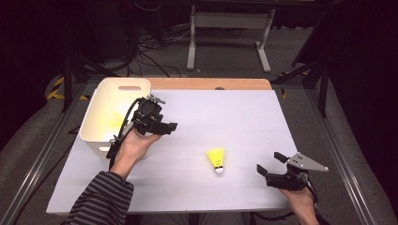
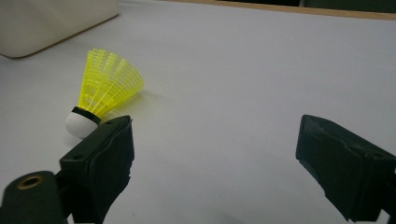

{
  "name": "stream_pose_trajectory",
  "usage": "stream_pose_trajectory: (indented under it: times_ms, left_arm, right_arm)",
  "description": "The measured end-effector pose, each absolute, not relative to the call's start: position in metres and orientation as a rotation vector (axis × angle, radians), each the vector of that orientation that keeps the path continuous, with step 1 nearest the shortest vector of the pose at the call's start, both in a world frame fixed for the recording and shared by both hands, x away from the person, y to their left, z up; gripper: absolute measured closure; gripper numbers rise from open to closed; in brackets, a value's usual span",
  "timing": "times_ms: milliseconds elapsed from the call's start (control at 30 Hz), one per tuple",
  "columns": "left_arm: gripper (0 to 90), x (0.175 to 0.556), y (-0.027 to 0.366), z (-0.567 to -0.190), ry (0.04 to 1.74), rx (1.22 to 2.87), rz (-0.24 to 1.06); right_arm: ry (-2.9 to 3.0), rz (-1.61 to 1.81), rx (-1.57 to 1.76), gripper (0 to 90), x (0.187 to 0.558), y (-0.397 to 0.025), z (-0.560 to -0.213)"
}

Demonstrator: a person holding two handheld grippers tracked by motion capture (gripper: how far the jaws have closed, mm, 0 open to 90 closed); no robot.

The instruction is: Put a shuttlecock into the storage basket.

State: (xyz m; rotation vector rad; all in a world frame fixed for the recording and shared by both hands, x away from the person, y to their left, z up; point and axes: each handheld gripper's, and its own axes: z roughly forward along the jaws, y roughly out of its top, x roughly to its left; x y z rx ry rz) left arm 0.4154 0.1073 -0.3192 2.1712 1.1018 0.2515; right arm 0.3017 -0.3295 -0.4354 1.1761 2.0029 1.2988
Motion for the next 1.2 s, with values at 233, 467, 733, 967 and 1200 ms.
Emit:
stream_pose_trajectory:
  times_ms: [233, 467, 733, 967, 1200]
  left_arm:
    - [34.6, 0.41, 0.11, -0.327, 1.109, 2.164, 0.245]
    - [34.2, 0.405, 0.108, -0.333, 1.111, 2.165, 0.245]
    - [33.9, 0.399, 0.105, -0.337, 1.095, 2.17, 0.254]
    - [33.8, 0.393, 0.105, -0.344, 1.084, 2.168, 0.251]
    - [34.9, 0.388, 0.104, -0.351, 1.07, 2.171, 0.266]
  right_arm:
    - [2.005, 1.299, 1.173, 11.8, 0.302, -0.329, -0.436]
    - [2.007, 1.298, 1.172, 11.8, 0.302, -0.329, -0.436]
    - [2.005, 1.299, 1.174, 11.8, 0.302, -0.329, -0.436]
    - [2.006, 1.299, 1.178, 11.8, 0.302, -0.329, -0.436]
    - [2.007, 1.298, 1.175, 11.8, 0.302, -0.329, -0.436]
